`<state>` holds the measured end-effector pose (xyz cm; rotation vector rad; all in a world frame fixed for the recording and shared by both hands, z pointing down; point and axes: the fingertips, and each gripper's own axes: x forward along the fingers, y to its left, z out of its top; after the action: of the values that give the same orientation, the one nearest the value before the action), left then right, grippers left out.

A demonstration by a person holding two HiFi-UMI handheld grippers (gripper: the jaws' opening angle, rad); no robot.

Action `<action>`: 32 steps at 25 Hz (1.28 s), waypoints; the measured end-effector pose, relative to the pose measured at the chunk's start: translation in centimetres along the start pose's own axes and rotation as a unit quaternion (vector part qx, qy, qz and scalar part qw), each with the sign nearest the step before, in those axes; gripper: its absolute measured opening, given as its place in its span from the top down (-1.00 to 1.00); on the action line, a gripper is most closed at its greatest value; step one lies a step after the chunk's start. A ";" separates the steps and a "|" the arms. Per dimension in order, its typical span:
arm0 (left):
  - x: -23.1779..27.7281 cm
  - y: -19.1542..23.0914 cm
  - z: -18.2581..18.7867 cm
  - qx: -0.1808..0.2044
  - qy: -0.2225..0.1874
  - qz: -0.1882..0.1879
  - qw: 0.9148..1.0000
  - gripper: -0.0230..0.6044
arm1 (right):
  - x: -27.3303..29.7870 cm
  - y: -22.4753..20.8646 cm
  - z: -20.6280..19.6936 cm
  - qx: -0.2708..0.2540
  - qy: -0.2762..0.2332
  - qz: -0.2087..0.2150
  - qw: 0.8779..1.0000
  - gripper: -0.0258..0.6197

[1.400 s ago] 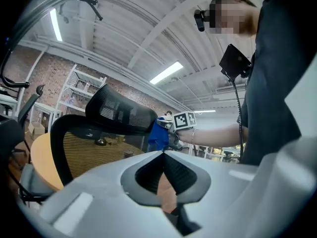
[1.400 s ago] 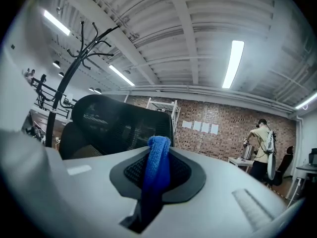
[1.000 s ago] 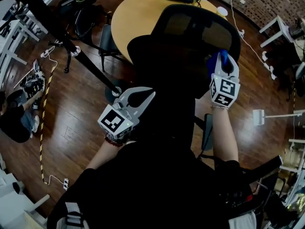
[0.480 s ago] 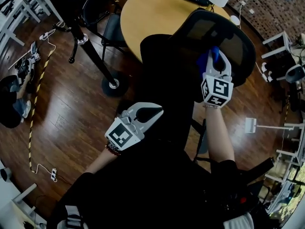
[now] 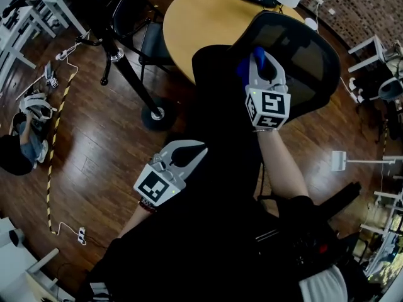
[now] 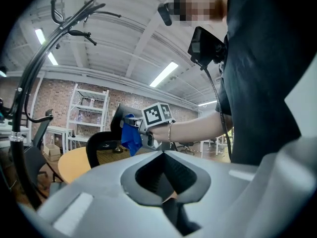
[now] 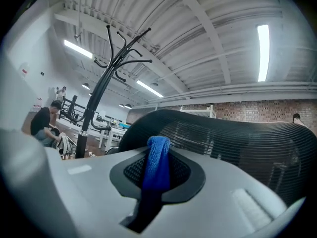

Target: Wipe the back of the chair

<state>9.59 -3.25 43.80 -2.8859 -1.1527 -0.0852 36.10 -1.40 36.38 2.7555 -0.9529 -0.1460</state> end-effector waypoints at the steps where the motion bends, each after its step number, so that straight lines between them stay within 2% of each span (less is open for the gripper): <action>1: -0.7 0.7 0.1 -0.007 -0.010 0.011 1.000 0.91 | 0.5 1.0 0.5 0.002 -0.003 0.004 1.000 0.81; 3: -1.6 1.8 -0.1 -0.019 -0.021 0.028 0.999 0.91 | 1.5 2.4 1.1 0.004 -0.008 0.010 1.000 0.81; 7: -1.5 1.2 -0.1 -0.029 -0.015 0.036 0.999 0.91 | 1.1 2.6 1.2 0.026 -0.007 0.020 0.999 0.81; 12: -2.2 1.0 0.9 -0.035 -0.029 0.054 0.998 0.91 | 0.5 6.5 2.4 0.039 -0.031 0.090 0.995 0.81; 15: -2.5 0.3 0.8 -0.035 -0.023 0.055 0.998 0.91 | -1.1 6.6 2.4 0.047 -0.040 0.090 0.994 0.81; 17: -2.0 -0.2 0.6 -0.038 -0.015 0.050 0.998 0.91 | -3.3 4.8 2.0 0.040 -0.044 0.084 0.995 0.81; 20: -0.5 -0.5 0.5 -0.064 -0.013 0.037 0.997 0.91 | -7.1 -0.5 0.3 0.024 -0.030 0.044 0.998 0.81; 24: 1.8 -0.8 1.6 -0.107 -0.041 0.029 0.993 0.91 | -12.2 -9.7 -3.6 0.026 0.010 -0.050 0.998 0.81; 26: 2.5 -1.2 1.8 -0.107 -0.044 0.035 0.993 0.91 | -14.4 -13.9 -5.2 0.036 0.025 -0.095 0.995 0.81; 29: 2.9 -1.6 0.8 -0.095 -0.022 0.047 0.994 0.91 | -16.3 -18.6 -7.3 0.054 0.041 -0.150 0.986 0.81; 32: 3.6 -2.0 0.4 -0.100 -0.016 0.063 0.993 0.91 | -16.3 -21.4 -9.1 0.050 0.055 -0.166 0.983 0.81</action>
<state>10.87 0.71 43.63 -3.1374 -1.0180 -0.1605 37.56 26.67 40.43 2.9589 -0.4812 0.0027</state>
